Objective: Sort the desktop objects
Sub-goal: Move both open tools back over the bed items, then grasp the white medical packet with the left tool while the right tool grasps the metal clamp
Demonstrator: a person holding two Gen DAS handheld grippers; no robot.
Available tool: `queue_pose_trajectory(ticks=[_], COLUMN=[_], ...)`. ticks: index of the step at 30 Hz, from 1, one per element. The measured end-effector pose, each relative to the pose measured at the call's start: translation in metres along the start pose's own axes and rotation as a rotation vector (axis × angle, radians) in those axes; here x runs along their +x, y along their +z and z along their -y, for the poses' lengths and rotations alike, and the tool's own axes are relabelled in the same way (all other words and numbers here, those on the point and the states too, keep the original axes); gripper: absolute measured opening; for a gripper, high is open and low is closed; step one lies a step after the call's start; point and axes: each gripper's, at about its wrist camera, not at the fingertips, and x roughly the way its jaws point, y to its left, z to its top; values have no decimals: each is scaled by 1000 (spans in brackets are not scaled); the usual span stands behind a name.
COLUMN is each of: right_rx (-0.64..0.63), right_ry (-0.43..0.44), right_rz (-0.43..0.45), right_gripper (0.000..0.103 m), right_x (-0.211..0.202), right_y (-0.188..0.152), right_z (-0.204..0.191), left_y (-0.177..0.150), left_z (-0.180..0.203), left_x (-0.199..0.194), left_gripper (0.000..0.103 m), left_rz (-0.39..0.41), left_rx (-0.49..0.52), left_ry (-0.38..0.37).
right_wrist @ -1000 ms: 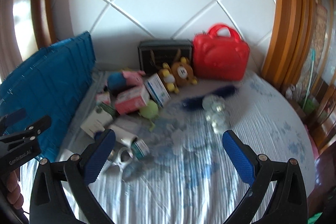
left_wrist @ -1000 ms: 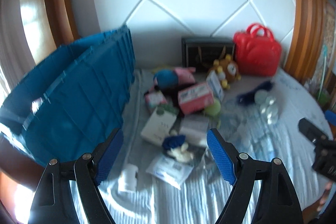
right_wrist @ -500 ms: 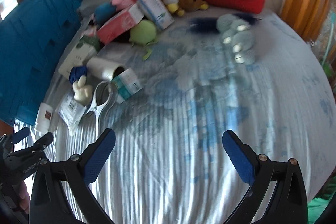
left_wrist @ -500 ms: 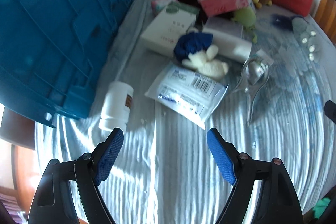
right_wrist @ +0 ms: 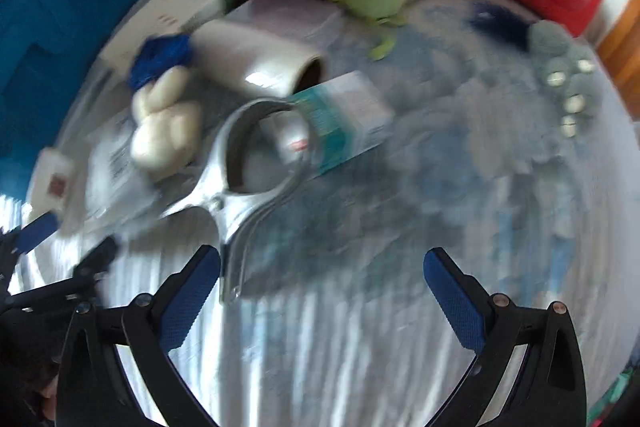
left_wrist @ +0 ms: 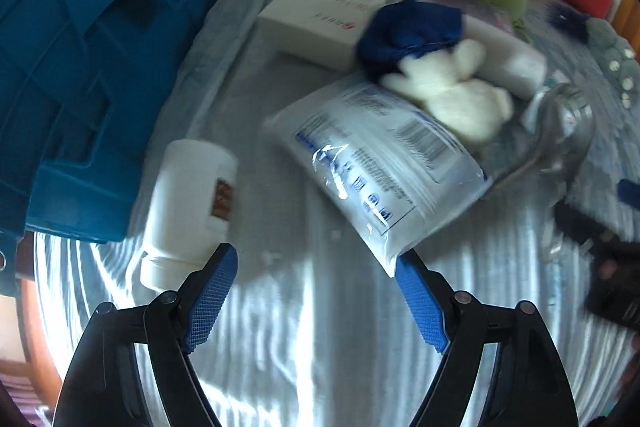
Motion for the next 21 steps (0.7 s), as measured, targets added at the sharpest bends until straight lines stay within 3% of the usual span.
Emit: queue_pose_trajectory(ticks=[4,8,12,16,21], right_rx=[116,108,100,57,31], right_ry=[-133,-64,5,45,98], right_rz=[5,26,48,54,51], right_gripper=[103,103,103,103,103], right_x=[-7,-19,-31,-24,-14], right_y=[-2,-8,-15,-7,0], right_z=[40,39,38,25,19], left_y=[-1,3,17,37,39], left_z=[-16,-8,9,17,31], left_x=[-5,-32,-43,-28,-2], left_gripper=[78,78,78,78,78], left_rz=[-11,48,91,50,-8], left_rx=[-32,-33,-27,-82,-108], left_ry=[-9,-92,-79,-74,-40])
